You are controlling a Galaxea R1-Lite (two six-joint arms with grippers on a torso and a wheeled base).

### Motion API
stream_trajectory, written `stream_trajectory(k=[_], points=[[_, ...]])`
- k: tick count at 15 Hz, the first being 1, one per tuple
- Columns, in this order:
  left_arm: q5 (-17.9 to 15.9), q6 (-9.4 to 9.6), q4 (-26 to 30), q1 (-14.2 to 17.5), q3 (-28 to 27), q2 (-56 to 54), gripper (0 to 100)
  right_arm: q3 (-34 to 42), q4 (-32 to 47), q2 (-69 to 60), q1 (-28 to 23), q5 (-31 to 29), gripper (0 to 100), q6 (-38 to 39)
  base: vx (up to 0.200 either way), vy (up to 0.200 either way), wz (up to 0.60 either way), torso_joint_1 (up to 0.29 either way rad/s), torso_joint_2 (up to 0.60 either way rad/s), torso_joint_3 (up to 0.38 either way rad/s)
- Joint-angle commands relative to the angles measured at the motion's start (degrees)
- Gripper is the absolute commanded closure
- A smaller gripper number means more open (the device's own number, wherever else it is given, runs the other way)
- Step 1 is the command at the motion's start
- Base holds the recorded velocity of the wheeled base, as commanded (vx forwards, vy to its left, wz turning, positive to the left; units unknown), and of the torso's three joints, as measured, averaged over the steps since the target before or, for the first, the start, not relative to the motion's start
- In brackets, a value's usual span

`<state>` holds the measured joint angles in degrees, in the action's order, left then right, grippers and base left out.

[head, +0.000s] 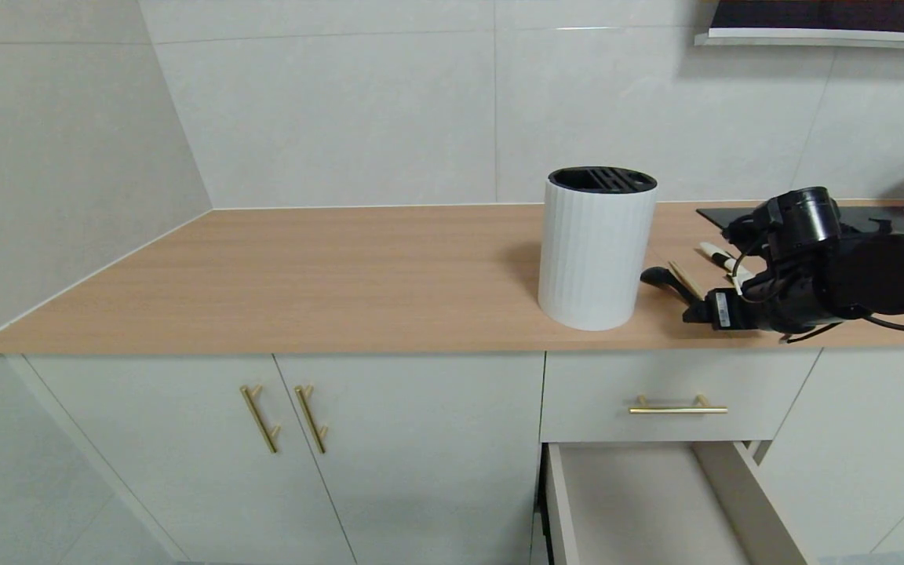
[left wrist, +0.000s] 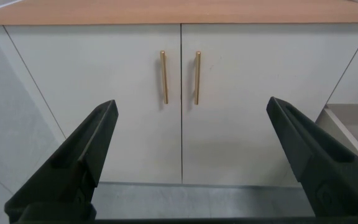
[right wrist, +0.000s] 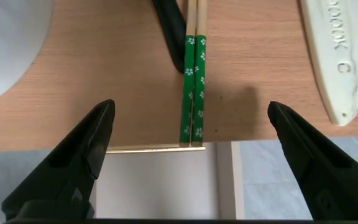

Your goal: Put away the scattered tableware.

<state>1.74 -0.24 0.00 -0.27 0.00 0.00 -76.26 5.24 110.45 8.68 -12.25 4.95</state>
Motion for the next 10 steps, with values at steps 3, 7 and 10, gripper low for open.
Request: stream_trajectory(k=[3,7,10], points=[[0.0,-0.02,0.0,0.0,0.0,0.0,0,-0.3,0.2,1.1,-0.2,0.1,100,0.0,0.0,0.0,0.0,0.0,0.0,0.0],[0.0,-0.02,0.0,0.0,0.0,0.0,0,-0.3,0.0,0.7,-0.2,0.0,100,0.3,0.0,0.0,0.0,0.0,0.0,0.0],[0.0,-0.02,0.0,0.0,0.0,0.0,0,-0.3,0.0,-0.2,-0.2,-0.1,100,0.9,0.0,0.0,0.0,0.0,0.0,0.0]])
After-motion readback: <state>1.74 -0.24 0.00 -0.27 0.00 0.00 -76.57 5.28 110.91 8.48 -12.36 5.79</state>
